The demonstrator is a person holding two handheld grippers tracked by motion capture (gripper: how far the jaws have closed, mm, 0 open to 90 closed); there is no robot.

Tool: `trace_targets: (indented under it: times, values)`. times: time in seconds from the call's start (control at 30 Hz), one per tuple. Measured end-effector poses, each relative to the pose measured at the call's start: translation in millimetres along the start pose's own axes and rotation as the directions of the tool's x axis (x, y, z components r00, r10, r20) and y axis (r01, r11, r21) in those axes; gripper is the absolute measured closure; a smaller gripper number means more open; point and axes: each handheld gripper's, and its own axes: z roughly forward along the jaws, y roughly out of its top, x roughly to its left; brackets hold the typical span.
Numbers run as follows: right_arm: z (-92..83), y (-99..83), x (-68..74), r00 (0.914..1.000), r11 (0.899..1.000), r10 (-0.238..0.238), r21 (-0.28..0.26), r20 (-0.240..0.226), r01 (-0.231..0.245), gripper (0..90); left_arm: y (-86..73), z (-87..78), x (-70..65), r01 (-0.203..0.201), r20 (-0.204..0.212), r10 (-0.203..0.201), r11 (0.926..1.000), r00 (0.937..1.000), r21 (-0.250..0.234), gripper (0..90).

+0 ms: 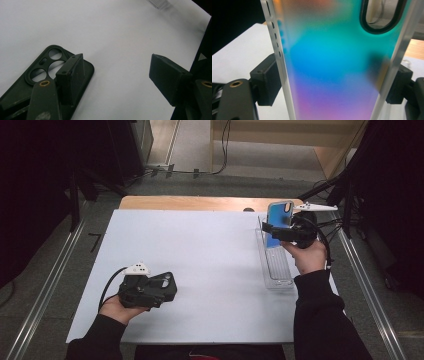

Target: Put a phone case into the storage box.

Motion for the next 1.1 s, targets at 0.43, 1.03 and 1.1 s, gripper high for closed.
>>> trace_targets:
  times: [0.43, 1.03, 1.1]
  values:
    - [26.7, 1.7, -28.4, 0.9938, 0.999, 0.050, 0.008, 0.100, -0.051, 16.4, 0.0, 1.8, 0.4, 0.007, 0.010, -0.007, 1.0000, 0.9999, -0.007, 28.0]
    - [81.9, 17.7, -61.6, 0.9758, 0.992, 0.107, 0.050, 0.190, -0.119, 16.1, -0.7, 3.3, -0.2, -0.004, 0.009, 0.004, 1.0000, 1.0000, 0.006, 28.1]
    - [89.6, 16.2, -63.5, 0.9731, 0.991, 0.106, 0.062, 0.205, -0.120, 16.1, -0.7, 3.7, -0.2, -0.002, 0.010, 0.002, 1.0000, 0.9999, 0.005, 28.1]
